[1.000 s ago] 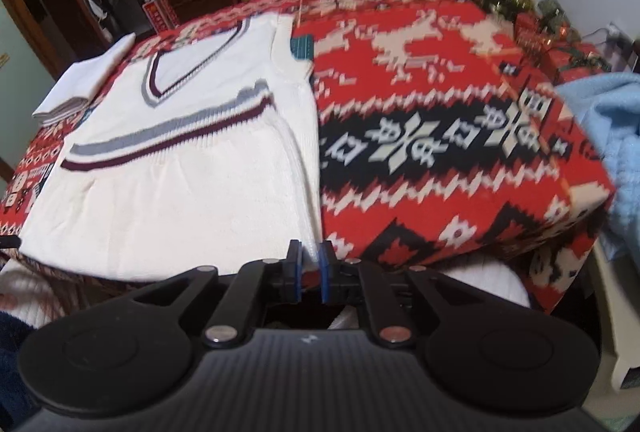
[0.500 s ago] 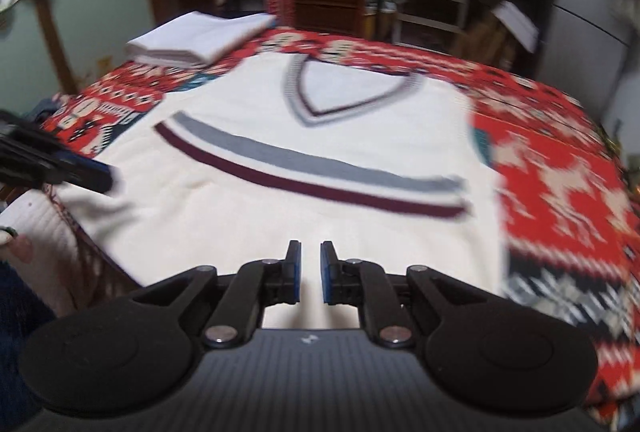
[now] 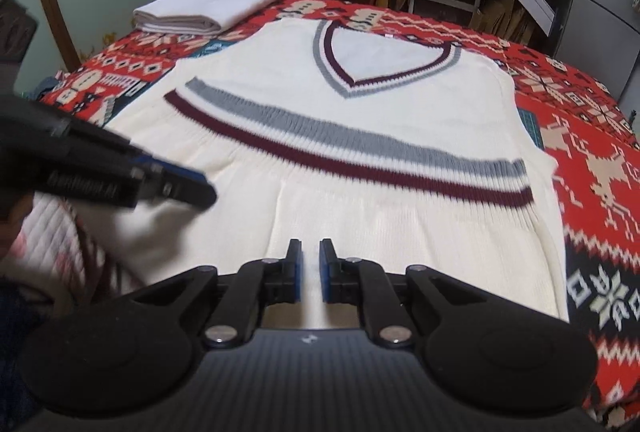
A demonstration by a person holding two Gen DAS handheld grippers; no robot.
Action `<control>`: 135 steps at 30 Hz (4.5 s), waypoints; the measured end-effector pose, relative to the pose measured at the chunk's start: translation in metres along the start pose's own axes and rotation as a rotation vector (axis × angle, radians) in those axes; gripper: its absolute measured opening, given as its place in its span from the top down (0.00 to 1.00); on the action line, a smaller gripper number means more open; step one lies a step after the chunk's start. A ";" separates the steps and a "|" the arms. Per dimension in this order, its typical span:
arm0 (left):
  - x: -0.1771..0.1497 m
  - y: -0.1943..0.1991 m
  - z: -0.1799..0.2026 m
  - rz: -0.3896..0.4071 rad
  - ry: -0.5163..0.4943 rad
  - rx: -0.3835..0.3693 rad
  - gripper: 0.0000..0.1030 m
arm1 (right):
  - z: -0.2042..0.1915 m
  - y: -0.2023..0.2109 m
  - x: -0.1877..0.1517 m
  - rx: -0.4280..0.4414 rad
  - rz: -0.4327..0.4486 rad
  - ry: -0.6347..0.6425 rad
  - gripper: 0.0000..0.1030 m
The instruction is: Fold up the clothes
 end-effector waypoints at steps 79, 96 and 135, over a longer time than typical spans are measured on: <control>0.063 0.020 -0.086 0.047 -0.021 0.239 0.72 | 0.163 -0.007 0.044 -0.132 0.077 -0.306 0.77; 0.068 0.015 -0.098 0.056 -0.002 0.319 0.77 | 0.180 -0.017 0.045 -0.158 0.100 -0.392 0.87; 0.257 -0.104 -0.165 -0.094 -0.368 0.083 0.98 | 0.259 -0.153 0.234 0.110 -0.071 0.039 0.96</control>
Point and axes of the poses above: each gripper's, at about its wrist camera, not at the fingertips, and y roughly against the way its jaws point, z to its right, x to its top, the point moved 3 cm from there along -y, roughly the way its jaws point, and after that the axes turned 5 degrees about -z, right-handed, at the moved point
